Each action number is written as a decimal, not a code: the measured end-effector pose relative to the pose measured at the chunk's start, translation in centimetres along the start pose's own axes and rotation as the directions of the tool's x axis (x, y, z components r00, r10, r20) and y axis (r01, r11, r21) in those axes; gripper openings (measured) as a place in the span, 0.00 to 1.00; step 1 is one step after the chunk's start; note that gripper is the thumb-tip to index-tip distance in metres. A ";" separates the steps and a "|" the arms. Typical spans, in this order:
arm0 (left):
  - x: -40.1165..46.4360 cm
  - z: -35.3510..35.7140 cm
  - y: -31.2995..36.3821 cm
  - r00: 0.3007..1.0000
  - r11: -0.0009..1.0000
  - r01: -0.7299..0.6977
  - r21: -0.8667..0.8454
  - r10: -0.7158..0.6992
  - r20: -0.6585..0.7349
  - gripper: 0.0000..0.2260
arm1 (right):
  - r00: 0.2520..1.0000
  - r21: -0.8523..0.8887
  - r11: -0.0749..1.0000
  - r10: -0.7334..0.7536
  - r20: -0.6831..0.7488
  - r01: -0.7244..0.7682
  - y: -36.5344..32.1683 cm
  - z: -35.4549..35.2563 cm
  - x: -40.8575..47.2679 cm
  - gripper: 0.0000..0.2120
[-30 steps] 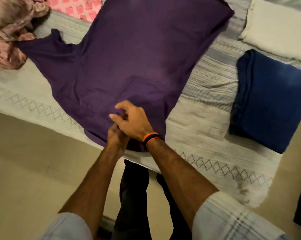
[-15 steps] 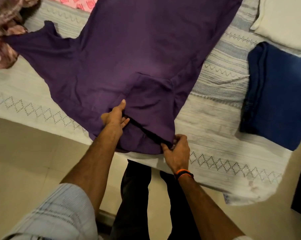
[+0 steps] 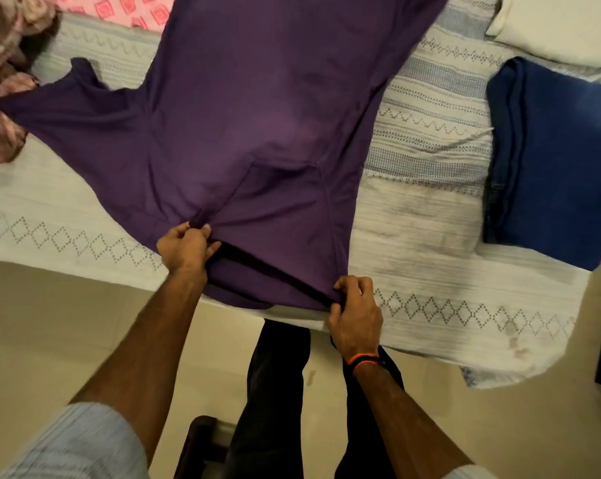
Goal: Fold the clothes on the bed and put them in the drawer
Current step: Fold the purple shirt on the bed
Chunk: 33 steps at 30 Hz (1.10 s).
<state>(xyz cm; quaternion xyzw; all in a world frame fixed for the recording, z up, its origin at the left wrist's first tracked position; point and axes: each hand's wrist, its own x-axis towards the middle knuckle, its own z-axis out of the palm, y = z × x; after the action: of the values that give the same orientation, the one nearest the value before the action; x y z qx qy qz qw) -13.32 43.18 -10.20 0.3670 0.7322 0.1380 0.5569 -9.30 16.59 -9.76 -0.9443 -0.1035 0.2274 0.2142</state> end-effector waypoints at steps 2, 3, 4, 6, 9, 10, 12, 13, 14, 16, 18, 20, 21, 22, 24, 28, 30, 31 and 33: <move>0.4 -0.3 -0.3 0.998 0.996 -0.031 0.083 0.035 -0.050 0.11 | 1.000 0.005 1.000 0.017 0.013 -0.017 0.3 -0.1 0.1 0.16; 0.6 -0.5 -0.4 0.999 0.991 -0.025 0.131 0.030 -0.034 0.10 | 0.999 0.014 0.999 0.029 0.014 -0.029 0.4 0.0 0.1 0.16; 0.8 -0.6 -0.5 1.000 0.989 -0.014 0.149 0.014 0.006 0.09 | 0.999 0.030 0.999 0.035 0.012 -0.035 0.5 0.1 0.1 0.17; 1.0 -0.7 -0.5 0.994 0.994 0.006 0.109 -0.018 0.108 0.09 | 0.999 0.083 0.996 0.045 0.010 -0.046 0.6 0.2 0.0 0.19; 1.3 -0.7 0.0 0.993 0.997 -0.002 0.080 -0.007 0.117 0.10 | 0.999 0.157 0.987 0.050 -0.018 -0.047 1.0 0.1 0.1 0.17; 1.5 -0.8 0.0 0.998 0.996 -0.012 0.084 0.006 0.067 0.09 | 0.999 0.165 0.986 0.033 -0.037 -0.027 1.2 0.1 0.1 0.15; 1.9 -1.3 -0.1 0.998 0.997 -0.021 0.074 0.025 -0.051 0.06 | 0.998 0.146 0.989 -0.026 -0.066 0.036 1.4 0.3 -0.1 0.12; 2.2 -1.5 -0.3 0.995 0.996 -0.022 0.086 0.030 -0.095 0.06 | 0.997 0.126 0.991 -0.045 -0.064 0.052 1.4 0.5 -0.3 0.12; 2.3 -1.8 -0.5 0.993 0.993 -0.024 0.111 0.037 -0.115 0.06 | 0.997 0.104 0.993 -0.049 -0.056 0.055 1.4 0.7 -0.4 0.12; 2.2 -2.2 -0.6 0.994 0.990 -0.024 0.136 0.037 -0.098 0.09 | 0.998 0.081 0.996 -0.041 -0.051 0.045 1.3 0.8 -0.7 0.13; 2.0 -2.2 -0.4 0.997 0.994 -0.028 0.107 0.035 -0.063 0.11 | 0.996 0.100 0.993 -0.061 -0.070 0.068 1.3 0.8 -0.8 0.13; 1.8 -2.2 -0.2 0.994 0.996 -0.042 0.079 0.050 -0.094 0.11 | 0.991 0.110 0.988 -0.099 -0.088 0.109 1.3 1.0 -0.8 0.12; 1.8 -2.3 -0.2 0.990 0.992 -0.054 0.113 0.068 -0.126 0.10 | 0.991 0.098 0.989 -0.107 -0.076 0.114 1.2 1.2 -0.9 0.12; 1.9 -2.5 -0.4 0.985 0.979 -0.064 0.195 0.094 -0.146 0.09 | 0.994 0.076 0.992 -0.101 -0.046 0.104 1.1 1.4 -0.9 0.12; 2.2 -2.8 -0.7 0.986 0.932 -0.074 0.356 0.122 -0.115 0.09 | 0.997 0.021 0.998 -0.056 0.046 0.055 0.9 1.6 -1.0 0.12; 3.0 -3.1 0.2 0.998 0.849 -0.070 0.523 0.057 0.040 0.14 | 0.978 -0.109 0.994 0.017 0.208 0.005 0.3 0.6 -0.9 0.15; 2.9 -3.4 1.4 0.989 0.753 -0.129 0.646 0.050 0.139 0.22 | 0.966 -0.136 0.990 0.069 0.248 -0.036 -0.3 -0.8 -0.7 0.17; 2.7 -3.5 2.0 0.984 0.696 -0.167 0.698 0.067 0.168 0.25 | 0.964 -0.108 0.992 0.096 0.249 -0.071 -0.6 -1.6 -0.6 0.18; 1.2 -3.6 3.4 0.970 0.607 -0.240 0.758 0.130 0.203 0.28 | 0.965 0.002 0.989 0.141 0.220 -0.145 -1.4 -3.3 -0.2 0.16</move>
<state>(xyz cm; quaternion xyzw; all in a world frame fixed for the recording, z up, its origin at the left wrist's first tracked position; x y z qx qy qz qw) -15.46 47.12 -7.76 0.6530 0.6405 -0.1580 0.3720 -8.07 16.53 -6.38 -0.9165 -0.0561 0.3459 0.1928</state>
